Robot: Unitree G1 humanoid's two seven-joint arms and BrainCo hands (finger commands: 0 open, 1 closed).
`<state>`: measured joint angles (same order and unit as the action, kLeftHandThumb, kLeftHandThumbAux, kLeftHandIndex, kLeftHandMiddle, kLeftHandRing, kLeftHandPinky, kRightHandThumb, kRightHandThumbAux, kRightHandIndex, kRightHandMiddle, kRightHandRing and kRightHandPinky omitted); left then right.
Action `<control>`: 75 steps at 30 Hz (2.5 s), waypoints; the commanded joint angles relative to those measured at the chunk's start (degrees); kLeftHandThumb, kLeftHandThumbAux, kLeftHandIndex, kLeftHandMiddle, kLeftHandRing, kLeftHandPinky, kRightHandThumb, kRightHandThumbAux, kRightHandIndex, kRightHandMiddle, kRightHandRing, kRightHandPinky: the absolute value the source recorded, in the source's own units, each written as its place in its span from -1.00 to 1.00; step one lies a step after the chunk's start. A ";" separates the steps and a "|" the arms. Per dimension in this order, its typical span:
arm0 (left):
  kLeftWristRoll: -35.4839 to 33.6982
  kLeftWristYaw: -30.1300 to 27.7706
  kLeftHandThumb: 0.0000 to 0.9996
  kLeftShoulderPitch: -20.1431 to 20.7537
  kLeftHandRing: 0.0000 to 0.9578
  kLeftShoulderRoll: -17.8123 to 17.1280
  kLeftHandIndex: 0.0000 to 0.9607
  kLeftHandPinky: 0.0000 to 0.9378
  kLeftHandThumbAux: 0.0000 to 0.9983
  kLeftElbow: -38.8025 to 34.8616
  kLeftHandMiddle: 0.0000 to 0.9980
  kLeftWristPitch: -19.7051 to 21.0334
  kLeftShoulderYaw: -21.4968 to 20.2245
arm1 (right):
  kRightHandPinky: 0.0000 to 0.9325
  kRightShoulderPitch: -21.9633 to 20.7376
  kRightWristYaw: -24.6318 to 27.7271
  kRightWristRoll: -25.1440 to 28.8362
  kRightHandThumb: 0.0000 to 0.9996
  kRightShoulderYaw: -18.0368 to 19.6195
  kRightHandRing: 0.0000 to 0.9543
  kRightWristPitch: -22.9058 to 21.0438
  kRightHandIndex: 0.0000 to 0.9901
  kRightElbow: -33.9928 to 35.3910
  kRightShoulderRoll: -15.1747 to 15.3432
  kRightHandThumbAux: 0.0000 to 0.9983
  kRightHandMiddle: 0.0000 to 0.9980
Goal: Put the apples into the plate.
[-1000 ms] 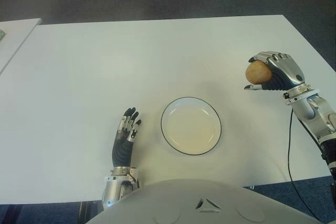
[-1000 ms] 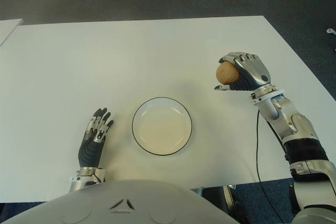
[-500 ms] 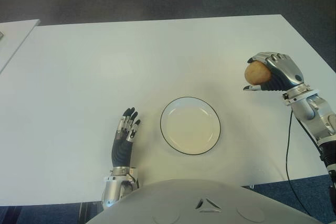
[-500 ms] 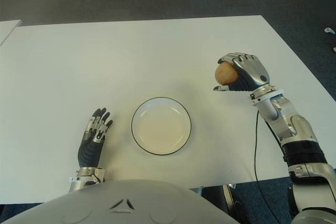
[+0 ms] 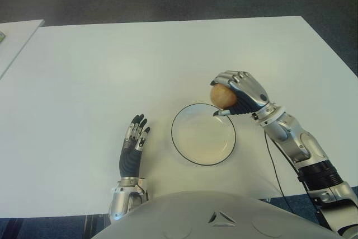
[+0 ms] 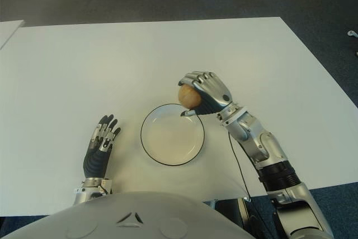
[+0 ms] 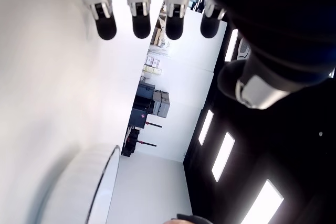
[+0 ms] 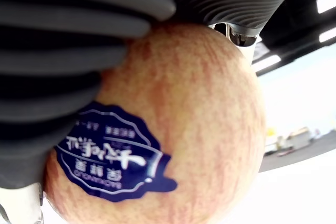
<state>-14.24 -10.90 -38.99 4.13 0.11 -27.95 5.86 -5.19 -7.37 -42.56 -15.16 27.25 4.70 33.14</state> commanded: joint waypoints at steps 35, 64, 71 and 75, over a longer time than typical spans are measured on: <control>5.24 3.30 -0.52 -1.46 -1.00 0.74 -0.80 -0.95 0.00 1.30 -0.92 2.10 1.73 | 0.85 1.36 2.33 -5.34 0.46 -7.65 0.81 7.69 -0.11 2.66 -5.19 0.42 0.73; 3.34 2.05 -0.61 1.13 -1.00 0.40 -0.88 -1.00 -0.07 5.11 -0.97 -0.53 1.67 | -0.98 1.71 7.00 -6.29 -0.63 -6.31 -0.98 4.57 -0.95 4.83 -4.65 -0.36 -0.97; 6.00 3.41 -0.66 0.88 -1.00 0.10 -0.91 -0.96 -0.08 4.35 -1.00 0.84 1.67 | -1.00 2.34 8.93 -4.72 -0.66 -5.72 -1.00 4.36 -1.00 5.82 -4.56 -0.42 -1.00; 5.60 3.42 -0.66 0.83 -1.00 0.43 -0.92 -0.94 -0.09 4.12 -1.00 1.43 1.60 | -1.00 2.73 9.61 -4.10 -0.65 -5.46 -1.00 4.15 -1.00 6.27 -4.64 -0.43 -1.00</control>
<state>-8.95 -8.34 -37.11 4.37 2.45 -29.83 7.64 -3.09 1.20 -47.42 -21.03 32.04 10.63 28.26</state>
